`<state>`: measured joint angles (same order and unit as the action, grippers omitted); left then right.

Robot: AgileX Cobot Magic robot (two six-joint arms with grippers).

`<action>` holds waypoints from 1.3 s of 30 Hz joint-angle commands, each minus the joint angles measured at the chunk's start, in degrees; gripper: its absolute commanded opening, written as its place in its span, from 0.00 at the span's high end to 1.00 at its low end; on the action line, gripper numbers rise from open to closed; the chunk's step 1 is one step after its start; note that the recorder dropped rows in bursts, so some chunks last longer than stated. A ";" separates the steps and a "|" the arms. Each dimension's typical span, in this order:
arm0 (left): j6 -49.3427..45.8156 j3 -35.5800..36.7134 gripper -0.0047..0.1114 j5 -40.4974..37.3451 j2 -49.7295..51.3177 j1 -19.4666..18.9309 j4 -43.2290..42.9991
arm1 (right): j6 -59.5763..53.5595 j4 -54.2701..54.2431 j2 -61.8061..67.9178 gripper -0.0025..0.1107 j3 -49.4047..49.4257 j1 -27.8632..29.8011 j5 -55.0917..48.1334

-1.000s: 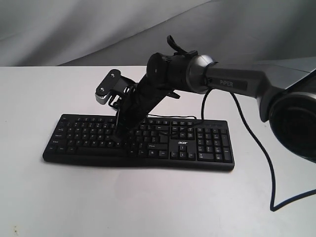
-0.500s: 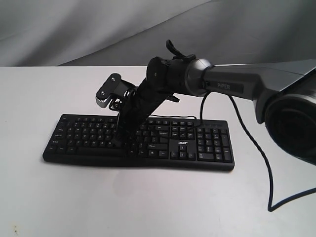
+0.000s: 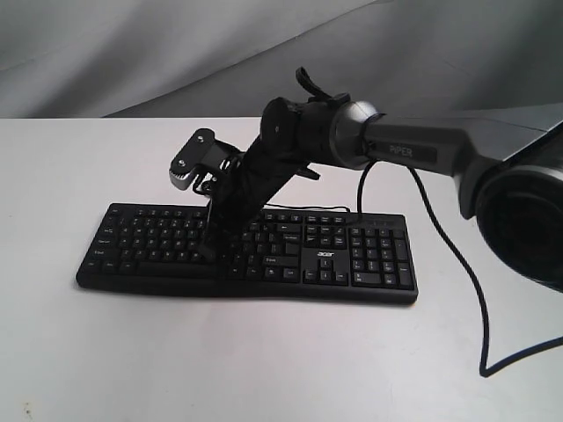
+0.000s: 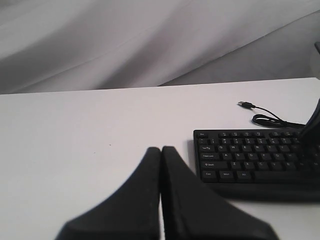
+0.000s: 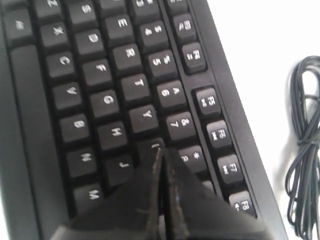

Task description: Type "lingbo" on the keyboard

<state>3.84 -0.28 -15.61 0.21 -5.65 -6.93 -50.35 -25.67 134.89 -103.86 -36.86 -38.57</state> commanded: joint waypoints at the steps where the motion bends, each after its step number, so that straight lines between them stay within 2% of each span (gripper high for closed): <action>1: 0.12 0.28 0.96 0.39 -0.21 -0.06 0.21 | -0.24 -0.04 -1.97 0.98 -0.26 -2.08 -0.80; 31: 0.12 0.28 0.96 0.39 -0.21 -0.06 0.21 | -0.37 -0.69 1.24 0.98 -0.26 -3.27 -3.32; 39: 0.12 0.28 0.96 0.39 -0.21 -0.06 0.21 | -0.83 -0.49 -0.49 0.98 -1.44 -3.76 0.39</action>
<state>3.84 -0.28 -15.61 0.21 -5.65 -6.93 -50.57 -26.47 135.18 -104.17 -40.44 -39.48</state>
